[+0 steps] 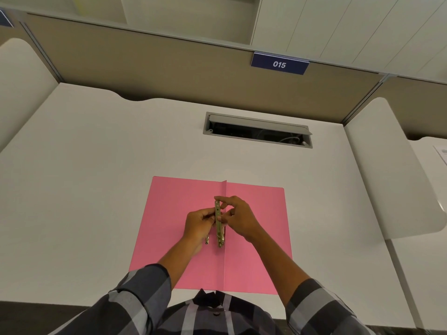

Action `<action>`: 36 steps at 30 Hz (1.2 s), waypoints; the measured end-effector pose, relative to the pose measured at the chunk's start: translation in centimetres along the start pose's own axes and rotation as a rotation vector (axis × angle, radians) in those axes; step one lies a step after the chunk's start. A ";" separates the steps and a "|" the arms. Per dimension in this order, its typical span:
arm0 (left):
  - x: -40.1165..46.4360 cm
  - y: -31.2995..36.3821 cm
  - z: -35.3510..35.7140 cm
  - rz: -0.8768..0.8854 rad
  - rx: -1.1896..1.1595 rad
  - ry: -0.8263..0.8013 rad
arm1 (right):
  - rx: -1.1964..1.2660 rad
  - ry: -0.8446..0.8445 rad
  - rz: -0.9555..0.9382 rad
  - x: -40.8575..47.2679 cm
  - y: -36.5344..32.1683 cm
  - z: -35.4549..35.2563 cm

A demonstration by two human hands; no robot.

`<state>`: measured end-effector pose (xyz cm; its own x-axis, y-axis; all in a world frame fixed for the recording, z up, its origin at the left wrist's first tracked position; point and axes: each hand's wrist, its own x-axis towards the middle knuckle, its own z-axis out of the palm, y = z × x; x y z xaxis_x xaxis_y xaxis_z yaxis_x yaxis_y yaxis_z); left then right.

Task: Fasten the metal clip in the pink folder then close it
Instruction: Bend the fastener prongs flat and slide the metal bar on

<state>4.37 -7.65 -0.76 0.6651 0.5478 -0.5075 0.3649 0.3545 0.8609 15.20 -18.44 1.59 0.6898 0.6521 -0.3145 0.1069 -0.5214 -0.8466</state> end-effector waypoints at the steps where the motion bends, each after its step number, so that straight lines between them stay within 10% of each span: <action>1: 0.0 -0.1 0.0 -0.011 -0.010 -0.001 | -0.002 0.002 0.001 0.0 0.0 0.0; 13: -0.1 0.1 -0.1 -0.061 0.019 -0.007 | -0.069 0.029 0.031 0.2 0.1 0.2; 19: -0.9 -1.5 -1.8 0.235 0.449 0.079 | -0.181 0.037 0.060 0.7 0.4 0.5; 36: -2.4 -6.0 -2.9 0.587 1.088 -0.351 | -0.495 -0.037 0.064 1.3 1.4 1.2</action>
<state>-1.36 -8.87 -4.77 0.9807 0.1243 -0.1509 0.1919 -0.7598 0.6212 15.39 -17.66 -0.52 0.6811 0.6246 -0.3821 0.3983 -0.7540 -0.5224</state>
